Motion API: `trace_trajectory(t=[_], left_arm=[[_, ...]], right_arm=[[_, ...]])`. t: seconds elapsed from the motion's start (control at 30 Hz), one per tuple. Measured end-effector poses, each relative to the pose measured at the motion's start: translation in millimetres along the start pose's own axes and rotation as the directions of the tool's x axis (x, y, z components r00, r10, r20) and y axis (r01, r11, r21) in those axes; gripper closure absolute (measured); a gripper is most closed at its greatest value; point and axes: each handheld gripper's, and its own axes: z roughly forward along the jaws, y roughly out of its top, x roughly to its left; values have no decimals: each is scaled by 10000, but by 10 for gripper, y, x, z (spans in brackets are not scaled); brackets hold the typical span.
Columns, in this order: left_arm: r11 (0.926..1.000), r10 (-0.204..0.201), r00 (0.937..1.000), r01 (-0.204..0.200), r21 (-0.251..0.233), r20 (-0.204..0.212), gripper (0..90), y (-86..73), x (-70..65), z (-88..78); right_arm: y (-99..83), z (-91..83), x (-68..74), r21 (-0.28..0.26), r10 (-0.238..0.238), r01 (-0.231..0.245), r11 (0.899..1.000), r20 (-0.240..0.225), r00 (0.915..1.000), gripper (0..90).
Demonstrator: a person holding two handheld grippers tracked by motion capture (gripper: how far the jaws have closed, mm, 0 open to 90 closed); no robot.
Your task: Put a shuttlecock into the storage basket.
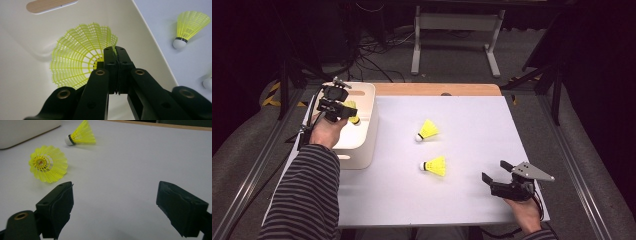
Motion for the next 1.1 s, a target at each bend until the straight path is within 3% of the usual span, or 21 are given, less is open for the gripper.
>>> trace_trajectory(t=[0.9, 1.1], left_arm=[[9989, -64, 9999, 56, 460, 160, 885, 13, -12, 167], [9987, -57, 9998, 48, 509, 177, 884, 10, -1, 191]], right_arm=[[4, -4, 2, -30, 18, -18, 10000, -4, 10000, 145], [8, -2, 9, -35, -182, 182, 9998, 52, 9998, 145]])
